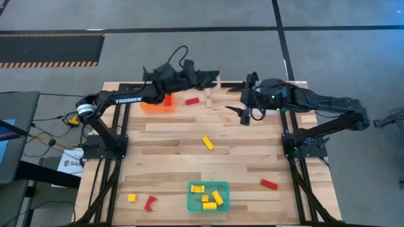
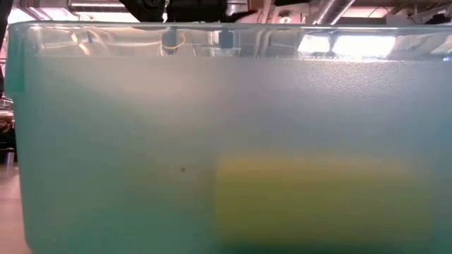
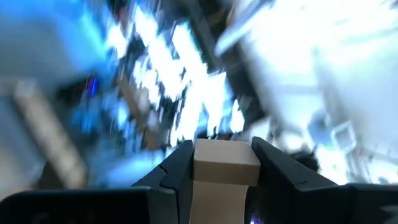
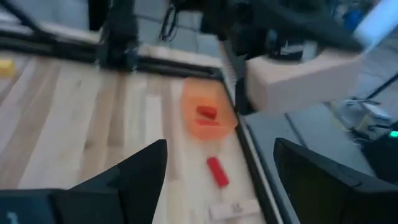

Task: Sort & place blocks by color
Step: Put the brown block into the transparent bin

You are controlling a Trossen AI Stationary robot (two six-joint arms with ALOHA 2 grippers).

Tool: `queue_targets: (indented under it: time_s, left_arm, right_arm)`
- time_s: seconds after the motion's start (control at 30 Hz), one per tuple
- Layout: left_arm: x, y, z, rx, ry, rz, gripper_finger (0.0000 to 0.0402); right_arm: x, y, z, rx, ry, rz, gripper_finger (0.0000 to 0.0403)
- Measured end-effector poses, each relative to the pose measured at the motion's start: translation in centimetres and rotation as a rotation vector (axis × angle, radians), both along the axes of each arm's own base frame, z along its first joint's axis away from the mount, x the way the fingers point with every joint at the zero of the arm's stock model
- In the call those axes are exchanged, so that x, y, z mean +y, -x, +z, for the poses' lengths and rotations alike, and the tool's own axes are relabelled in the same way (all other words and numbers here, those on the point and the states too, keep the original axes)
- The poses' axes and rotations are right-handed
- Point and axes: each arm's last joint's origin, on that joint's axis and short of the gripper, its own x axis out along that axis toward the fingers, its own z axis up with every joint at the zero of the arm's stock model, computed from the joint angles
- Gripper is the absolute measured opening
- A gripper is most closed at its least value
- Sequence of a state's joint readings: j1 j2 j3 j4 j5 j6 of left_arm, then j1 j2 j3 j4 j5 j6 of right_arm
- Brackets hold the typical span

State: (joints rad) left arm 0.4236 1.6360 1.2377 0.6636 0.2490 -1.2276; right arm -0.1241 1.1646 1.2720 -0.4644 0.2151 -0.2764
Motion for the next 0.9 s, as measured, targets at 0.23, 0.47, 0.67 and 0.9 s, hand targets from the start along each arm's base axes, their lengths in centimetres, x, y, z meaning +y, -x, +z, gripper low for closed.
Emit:
queue_targets:
  time_s: [0.23,0.47,0.67,0.9]
  left_arm:
    - [-0.2,1.0,2.6,-0.263,-0.128,0.321,0.0103]
    - [-0.9,0.6,2.4,-0.206,-0.235,0.402,0.0103]
    - [-1.0,0.6,2.4,-0.179,-0.322,0.401,0.0103]
    - [-1.1,0.3,2.0,-0.129,-0.353,0.342,0.0103]
  right_arm:
    - [-0.5,-1.2,2.0,-0.254,0.095,-0.345,0.0315]
    - [-1.0,-4.0,2.1,-0.391,0.159,-0.408,0.0315]
    - [-0.8,-6.5,0.6,-0.381,0.168,-0.398,0.0315]
    - [-1.1,-8.0,-0.6,-0.331,0.238,-0.469,0.0315]
